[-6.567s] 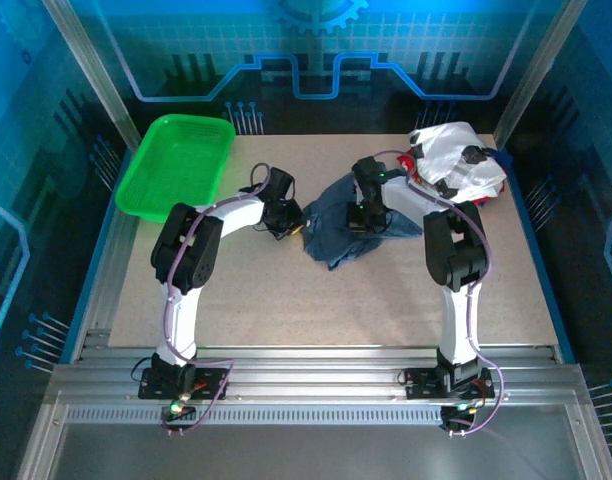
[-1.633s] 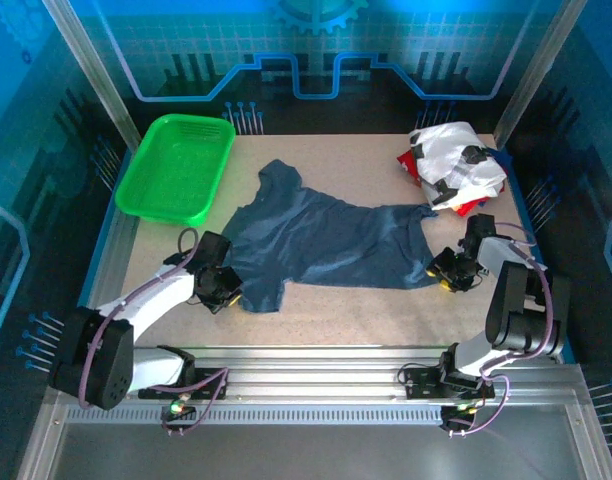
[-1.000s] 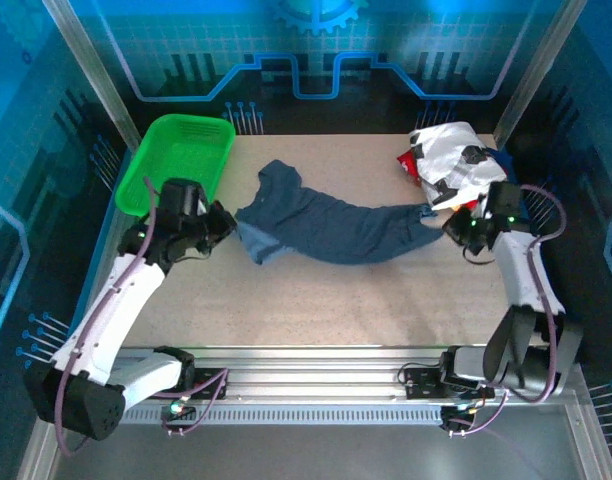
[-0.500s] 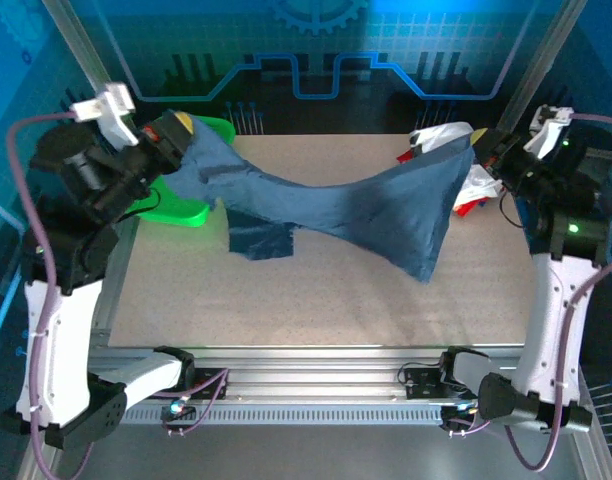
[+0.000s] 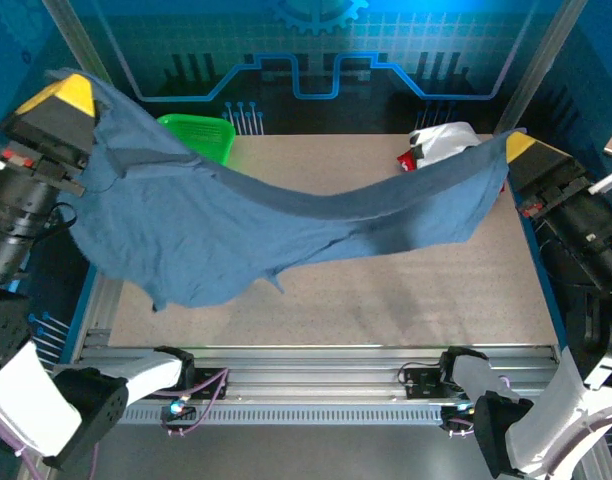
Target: Fold and stack the t-shirts
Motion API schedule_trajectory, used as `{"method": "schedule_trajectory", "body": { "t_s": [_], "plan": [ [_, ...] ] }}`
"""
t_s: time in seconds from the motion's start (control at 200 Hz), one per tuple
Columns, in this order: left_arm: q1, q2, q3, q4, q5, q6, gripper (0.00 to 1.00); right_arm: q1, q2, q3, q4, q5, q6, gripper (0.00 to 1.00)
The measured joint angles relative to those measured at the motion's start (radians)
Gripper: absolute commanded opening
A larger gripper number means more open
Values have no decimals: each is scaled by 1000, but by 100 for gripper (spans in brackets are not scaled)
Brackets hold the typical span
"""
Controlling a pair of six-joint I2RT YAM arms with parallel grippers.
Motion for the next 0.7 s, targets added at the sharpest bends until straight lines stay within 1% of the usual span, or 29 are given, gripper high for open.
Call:
{"method": "schedule_trajectory", "body": {
  "t_s": [0.07,0.19,0.34,0.44,0.58,0.69,0.7],
  "plan": [
    [0,19,43,-8,3,19,0,0,0,5,-19,-7,0,0],
    [0,50,48,-21,3,46,0,0,14,-20,-40,-11,-1,0],
    [0,115,-22,-26,-1,86,0,0,38,-128,-32,-12,-12,0],
    [15,197,-83,-23,-3,113,0,0,81,-198,-6,-9,-29,0],
    [67,345,-168,13,6,127,0,0,206,-272,30,-5,-76,0],
    [103,517,-187,60,23,141,0,11,380,-283,75,16,-134,0],
    [106,534,-183,65,23,142,2,14,404,-283,83,19,-140,0]
  ]
}}
